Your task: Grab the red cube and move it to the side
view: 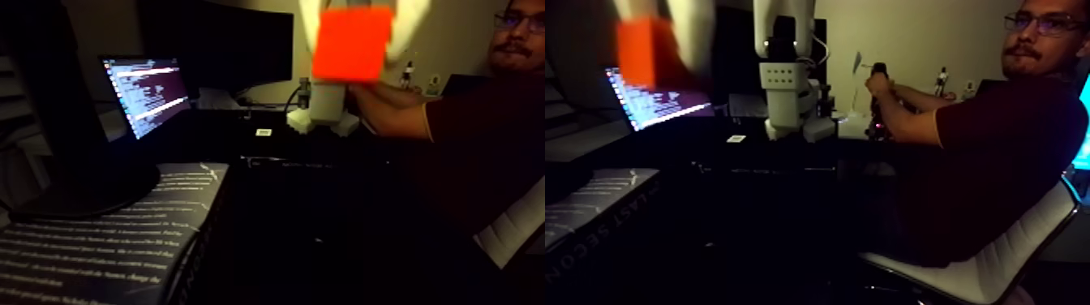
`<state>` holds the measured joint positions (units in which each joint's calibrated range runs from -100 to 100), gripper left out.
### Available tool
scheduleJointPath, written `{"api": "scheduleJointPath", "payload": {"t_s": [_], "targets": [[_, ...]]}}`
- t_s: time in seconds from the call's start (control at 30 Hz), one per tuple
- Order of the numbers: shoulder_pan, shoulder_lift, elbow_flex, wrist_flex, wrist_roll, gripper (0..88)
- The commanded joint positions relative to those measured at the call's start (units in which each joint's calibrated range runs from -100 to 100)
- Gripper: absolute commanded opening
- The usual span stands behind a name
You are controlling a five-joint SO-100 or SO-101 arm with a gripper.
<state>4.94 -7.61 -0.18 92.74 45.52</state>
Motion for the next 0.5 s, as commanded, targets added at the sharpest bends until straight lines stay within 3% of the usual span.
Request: {"api": "scheduleJointPath", "payload": {"t_s": [0.0,0.27,0.47], "targets": [[3.6,-2.0,-7.7,3.9,-0.1,2.3],[14.2,3.7,-16.7,5.3,-1.0,2.3],[18.2,8.5,-19.4,4.5,-5.2,2.3]]}}
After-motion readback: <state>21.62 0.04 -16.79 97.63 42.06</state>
